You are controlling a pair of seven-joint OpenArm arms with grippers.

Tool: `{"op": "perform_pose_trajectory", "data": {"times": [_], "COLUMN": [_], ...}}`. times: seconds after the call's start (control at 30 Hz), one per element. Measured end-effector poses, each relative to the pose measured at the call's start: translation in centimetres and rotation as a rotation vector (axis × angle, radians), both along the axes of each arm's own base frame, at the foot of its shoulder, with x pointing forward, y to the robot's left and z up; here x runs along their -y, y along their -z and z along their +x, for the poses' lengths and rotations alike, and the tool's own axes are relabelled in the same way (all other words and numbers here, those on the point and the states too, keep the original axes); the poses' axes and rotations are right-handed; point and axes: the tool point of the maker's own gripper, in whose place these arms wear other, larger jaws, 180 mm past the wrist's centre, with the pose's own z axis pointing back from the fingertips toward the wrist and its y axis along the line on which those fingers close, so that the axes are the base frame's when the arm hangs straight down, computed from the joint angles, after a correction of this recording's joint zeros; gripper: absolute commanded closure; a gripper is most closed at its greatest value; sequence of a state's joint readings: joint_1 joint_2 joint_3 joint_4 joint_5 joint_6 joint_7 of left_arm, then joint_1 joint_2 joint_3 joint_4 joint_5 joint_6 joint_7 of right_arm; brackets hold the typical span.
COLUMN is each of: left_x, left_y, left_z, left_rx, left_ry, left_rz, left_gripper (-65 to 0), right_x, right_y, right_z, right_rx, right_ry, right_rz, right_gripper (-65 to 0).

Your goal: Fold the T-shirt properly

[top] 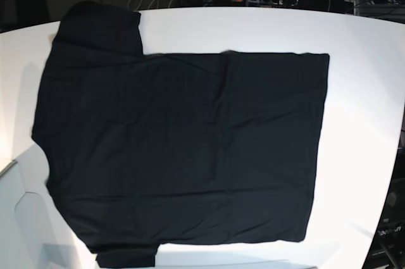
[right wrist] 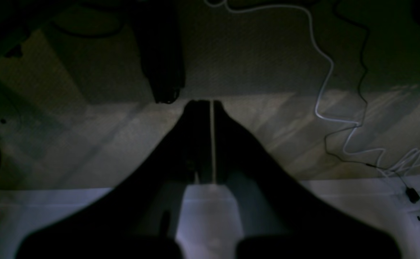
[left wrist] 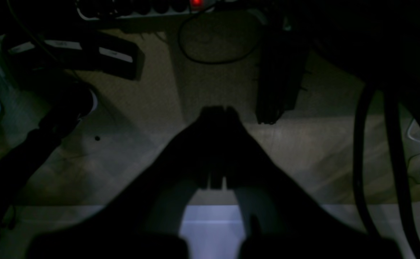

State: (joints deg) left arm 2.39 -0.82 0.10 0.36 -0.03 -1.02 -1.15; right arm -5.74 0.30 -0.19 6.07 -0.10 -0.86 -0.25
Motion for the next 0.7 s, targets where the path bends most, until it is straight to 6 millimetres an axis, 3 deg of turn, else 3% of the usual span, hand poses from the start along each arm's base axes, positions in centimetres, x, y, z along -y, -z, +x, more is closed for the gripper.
{"op": "perform_pose_trajectory", "data": {"times": [0.57,0.7], "left_x": [-0.2,-0.2], "left_y": [-0.1,-0.1], "left_z": [-1.6,-1.8], "left_rx": [-0.02,-0.024], "left_ry": [0.0,0.0], "left_rz": [0.003,0.003], "left_gripper": [0.0,0.0], "right_x": [-0.2,-0.2], "right_y": [0.0,-0.1], "right_z": [-0.1,-0.9], "right_rx": [-0.002,-0.006], "right_ry": [0.0,0.0], "right_rz": [0.003,0.003], "right_gripper": [0.0,0.0]}}
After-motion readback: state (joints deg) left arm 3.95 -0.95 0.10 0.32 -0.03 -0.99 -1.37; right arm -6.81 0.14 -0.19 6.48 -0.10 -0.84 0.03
